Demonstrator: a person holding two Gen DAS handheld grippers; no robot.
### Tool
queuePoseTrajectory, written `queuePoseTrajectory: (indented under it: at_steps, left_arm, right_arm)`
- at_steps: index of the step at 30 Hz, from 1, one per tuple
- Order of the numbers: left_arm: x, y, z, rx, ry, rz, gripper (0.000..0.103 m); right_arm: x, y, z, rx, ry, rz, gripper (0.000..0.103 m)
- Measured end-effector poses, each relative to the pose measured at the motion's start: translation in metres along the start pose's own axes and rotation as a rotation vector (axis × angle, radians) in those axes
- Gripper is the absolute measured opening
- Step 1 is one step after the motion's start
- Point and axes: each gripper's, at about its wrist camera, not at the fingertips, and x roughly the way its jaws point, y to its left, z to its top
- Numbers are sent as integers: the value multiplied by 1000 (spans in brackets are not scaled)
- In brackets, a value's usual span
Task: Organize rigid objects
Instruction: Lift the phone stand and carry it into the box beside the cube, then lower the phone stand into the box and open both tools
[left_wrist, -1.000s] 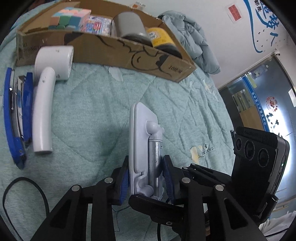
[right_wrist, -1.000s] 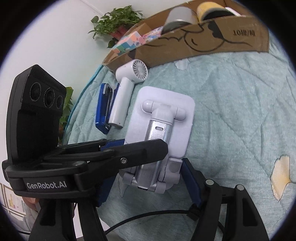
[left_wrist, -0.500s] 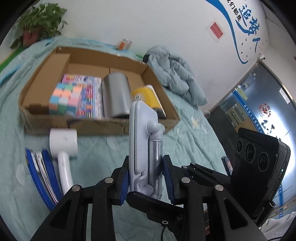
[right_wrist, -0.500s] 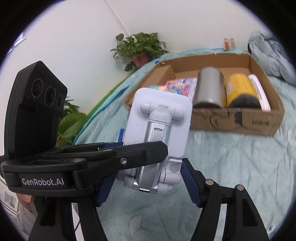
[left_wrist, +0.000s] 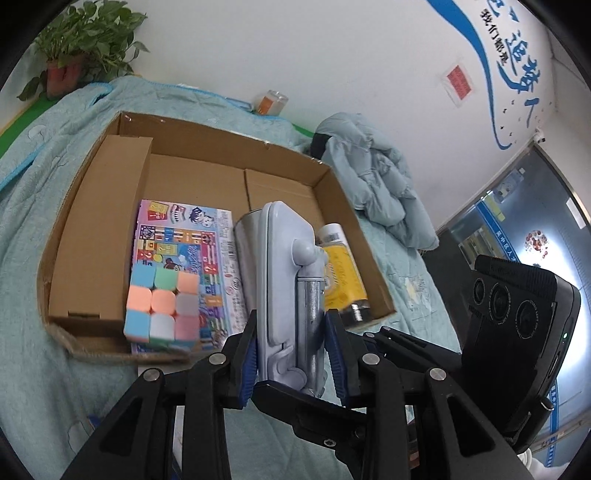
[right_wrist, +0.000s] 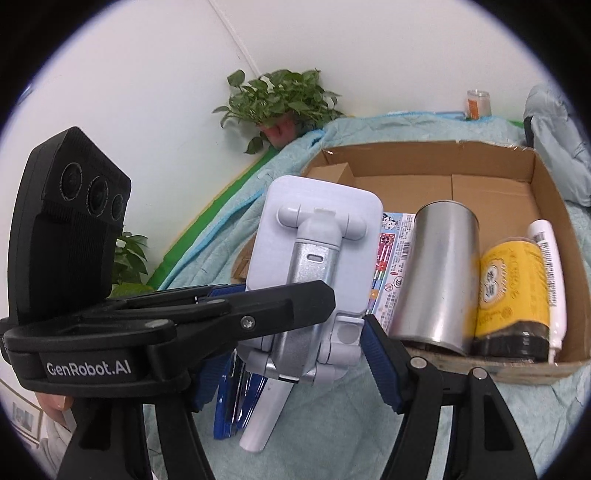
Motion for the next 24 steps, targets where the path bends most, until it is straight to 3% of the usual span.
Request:
queuePoseTrajectory:
  at_steps: [6, 14, 18, 20, 22, 24]
  left_arm:
    - [32, 24, 19, -53, 54, 15, 30]
    - [61, 36, 14, -59, 124, 78, 30]
    - [64, 38, 13, -69, 133, 83, 31]
    - [64, 37, 13, -65, 143, 114, 36]
    - [61, 36, 15, -72, 137, 99, 50]
    - [55, 35, 16, -72, 114, 86, 53]
  right_arm:
    - [27, -16, 13, 36, 59, -6, 68]
    - [46, -26, 7, 72, 124, -28, 69]
    - [45, -27, 8, 84, 111, -25, 69]
    - [46, -27, 8, 86, 107, -39, 69]
    - [45, -29, 8, 98, 98, -57, 67]
    - [45, -30, 7, 107, 95, -58, 67]
